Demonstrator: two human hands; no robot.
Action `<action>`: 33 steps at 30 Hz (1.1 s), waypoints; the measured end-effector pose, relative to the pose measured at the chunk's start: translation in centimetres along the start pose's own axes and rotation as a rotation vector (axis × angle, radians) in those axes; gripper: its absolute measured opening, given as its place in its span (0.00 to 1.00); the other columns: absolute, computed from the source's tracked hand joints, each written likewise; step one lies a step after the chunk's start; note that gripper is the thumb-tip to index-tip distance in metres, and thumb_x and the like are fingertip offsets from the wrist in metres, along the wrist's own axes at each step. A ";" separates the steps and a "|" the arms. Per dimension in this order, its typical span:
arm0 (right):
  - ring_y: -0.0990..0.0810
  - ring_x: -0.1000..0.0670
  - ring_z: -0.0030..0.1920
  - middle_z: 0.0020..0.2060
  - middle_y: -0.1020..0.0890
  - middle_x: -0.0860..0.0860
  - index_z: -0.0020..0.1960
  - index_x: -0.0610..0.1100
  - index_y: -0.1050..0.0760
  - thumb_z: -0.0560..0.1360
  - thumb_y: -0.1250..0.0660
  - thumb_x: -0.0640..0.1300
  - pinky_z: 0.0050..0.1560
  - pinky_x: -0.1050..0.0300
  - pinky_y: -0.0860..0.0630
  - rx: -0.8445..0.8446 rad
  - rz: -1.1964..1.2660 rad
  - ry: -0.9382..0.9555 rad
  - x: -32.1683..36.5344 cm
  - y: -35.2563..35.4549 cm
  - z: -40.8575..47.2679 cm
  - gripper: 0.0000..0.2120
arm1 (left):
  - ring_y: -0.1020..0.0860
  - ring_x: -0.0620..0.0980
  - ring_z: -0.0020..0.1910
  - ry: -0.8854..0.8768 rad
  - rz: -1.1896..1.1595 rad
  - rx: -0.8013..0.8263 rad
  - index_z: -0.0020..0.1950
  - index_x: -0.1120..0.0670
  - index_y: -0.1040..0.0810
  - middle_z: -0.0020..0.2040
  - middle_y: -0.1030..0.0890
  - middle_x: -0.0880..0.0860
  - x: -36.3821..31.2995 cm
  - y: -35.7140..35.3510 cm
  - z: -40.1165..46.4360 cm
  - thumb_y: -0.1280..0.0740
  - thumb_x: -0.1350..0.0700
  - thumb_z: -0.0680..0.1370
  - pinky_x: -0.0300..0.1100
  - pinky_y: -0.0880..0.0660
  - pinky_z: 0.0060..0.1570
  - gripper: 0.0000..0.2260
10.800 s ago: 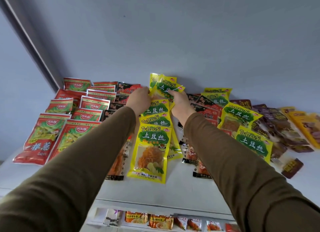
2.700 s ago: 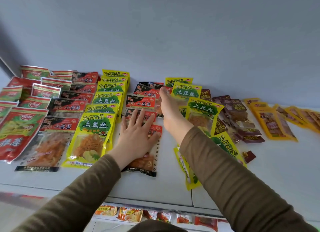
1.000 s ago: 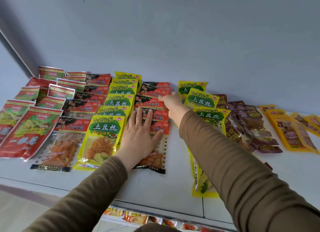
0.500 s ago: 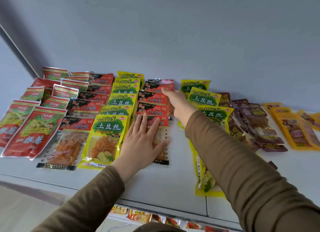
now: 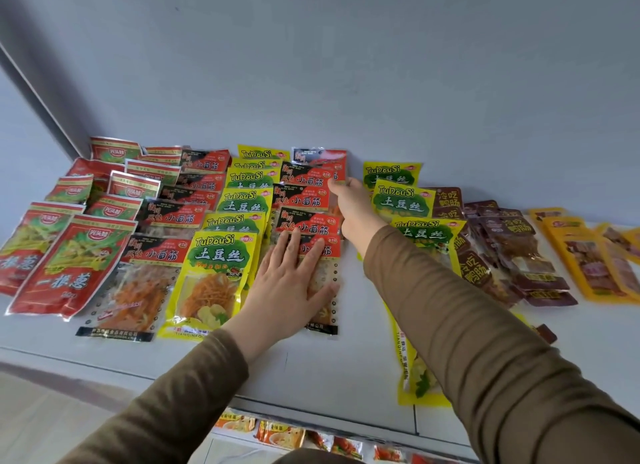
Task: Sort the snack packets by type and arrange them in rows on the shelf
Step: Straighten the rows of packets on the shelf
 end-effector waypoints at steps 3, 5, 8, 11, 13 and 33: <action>0.17 0.45 0.47 0.51 0.17 0.44 0.58 0.41 0.26 0.81 0.35 0.39 0.41 0.54 0.21 -0.022 -0.060 0.093 0.7 0.0 0.4 0.06 | 0.66 0.54 0.82 -0.005 -0.005 0.005 0.83 0.40 0.61 0.84 0.62 0.53 -0.3 -0.2 -0.3 0.57 0.26 0.79 0.50 0.66 0.76 0.36; 0.18 0.46 0.48 0.50 0.17 0.44 0.58 0.42 0.26 0.80 0.36 0.33 0.44 0.53 0.20 0.004 -0.060 0.142 1.0 -0.1 0.5 0.08 | 0.66 0.54 0.82 -0.008 -0.014 0.023 0.83 0.40 0.61 0.84 0.63 0.53 -0.5 -0.2 -0.6 0.57 0.26 0.78 0.51 0.65 0.77 0.37; 0.18 0.47 0.47 0.50 0.17 0.43 0.54 0.45 0.25 0.78 0.36 0.31 0.48 0.51 0.21 -0.013 -0.060 0.145 1.0 0.2 0.8 0.11 | 0.66 0.53 0.82 -0.017 -0.047 0.064 0.83 0.39 0.60 0.84 0.62 0.51 -0.8 0.2 -0.8 0.58 0.25 0.77 0.52 0.64 0.77 0.38; 0.16 0.50 0.37 0.43 0.16 0.47 0.52 0.44 0.24 0.81 0.37 0.37 0.32 0.60 0.22 -0.032 0.006 0.092 0.6 0.6 1.1 0.05 | 0.59 0.52 0.83 -0.005 -0.160 -0.017 0.83 0.37 0.56 0.85 0.56 0.50 -0.7 2.6 0.3 0.59 0.24 0.77 0.52 0.61 0.76 0.36; 0.15 0.51 0.36 0.44 0.15 0.46 0.55 0.43 0.23 0.84 0.39 0.42 0.29 0.59 0.20 -0.028 0.042 0.049 0.2 0.6 1.2 0.07 | 0.53 0.56 0.83 0.029 -0.164 -0.151 0.83 0.40 0.52 0.84 0.51 0.51 0.6 5.2 2.5 0.56 0.27 0.80 0.56 0.54 0.78 0.33; 0.18 0.43 0.37 0.40 0.19 0.44 0.47 0.43 0.25 0.84 0.37 0.44 0.44 0.46 0.19 -0.046 0.266 -0.067 -1.3 -0.6 1.8 0.09 | 0.45 0.60 0.82 0.072 0.002 -0.044 0.84 0.51 0.49 0.83 0.46 0.59 2.9 2.6 9.5 0.50 0.33 0.83 0.59 0.55 0.80 0.35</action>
Point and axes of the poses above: each hand's wrist, its own z-axis towards the middle knuckle, its own y-axis out of the back of the hand, x = y × z, the point moved 7 cm from there along z, towards the middle knuckle
